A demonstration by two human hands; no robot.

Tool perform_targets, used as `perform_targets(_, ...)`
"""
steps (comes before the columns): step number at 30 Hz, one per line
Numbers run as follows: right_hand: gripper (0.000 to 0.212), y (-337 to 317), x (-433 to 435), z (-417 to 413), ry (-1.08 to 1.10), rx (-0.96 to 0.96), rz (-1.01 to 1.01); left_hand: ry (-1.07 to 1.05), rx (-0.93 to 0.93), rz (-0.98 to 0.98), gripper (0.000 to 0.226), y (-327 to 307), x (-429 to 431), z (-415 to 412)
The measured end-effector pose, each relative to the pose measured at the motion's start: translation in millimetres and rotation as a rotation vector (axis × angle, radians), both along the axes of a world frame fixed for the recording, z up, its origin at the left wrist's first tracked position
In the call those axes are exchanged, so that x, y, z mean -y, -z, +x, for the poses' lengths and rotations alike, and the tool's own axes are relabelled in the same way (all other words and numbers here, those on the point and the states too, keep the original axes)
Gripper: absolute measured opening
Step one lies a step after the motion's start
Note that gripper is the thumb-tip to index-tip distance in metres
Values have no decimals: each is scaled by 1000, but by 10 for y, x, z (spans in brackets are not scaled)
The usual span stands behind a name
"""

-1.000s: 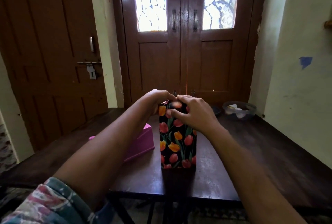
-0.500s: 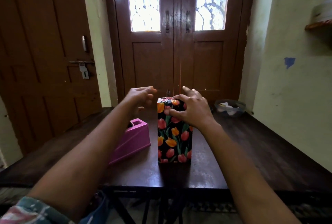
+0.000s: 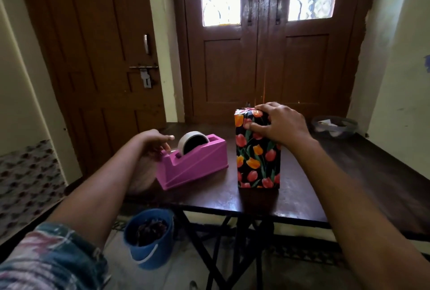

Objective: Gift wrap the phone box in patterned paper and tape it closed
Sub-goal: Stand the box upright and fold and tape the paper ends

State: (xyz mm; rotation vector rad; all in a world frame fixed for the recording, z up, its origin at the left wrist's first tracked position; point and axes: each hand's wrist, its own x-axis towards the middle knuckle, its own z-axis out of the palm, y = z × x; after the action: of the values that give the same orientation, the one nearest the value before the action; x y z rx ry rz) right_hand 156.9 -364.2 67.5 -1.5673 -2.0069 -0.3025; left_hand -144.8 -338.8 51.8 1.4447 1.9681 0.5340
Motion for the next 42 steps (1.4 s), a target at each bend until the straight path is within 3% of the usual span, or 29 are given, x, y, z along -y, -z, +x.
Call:
perform_targets(8,63,21,-5,-3,-21,-38,20,3,67,-71,48,-49,32,-76)
perform_targets(15,64,35,-10,6,-13,-44,18,38,-42,-203,33,-90,71,82)
perform_targets(21,64,39,-2,-9,-20,-38,25,-25,93,-215,27,-89,102,123)
perform_targets(33,65,60,4,13,-15,-75,16,-126,382,58,35,-14,344,78)
perform_targets(42,67,98,-11,74,-3,-100,17,-211,621,243,18,259,457,-61)
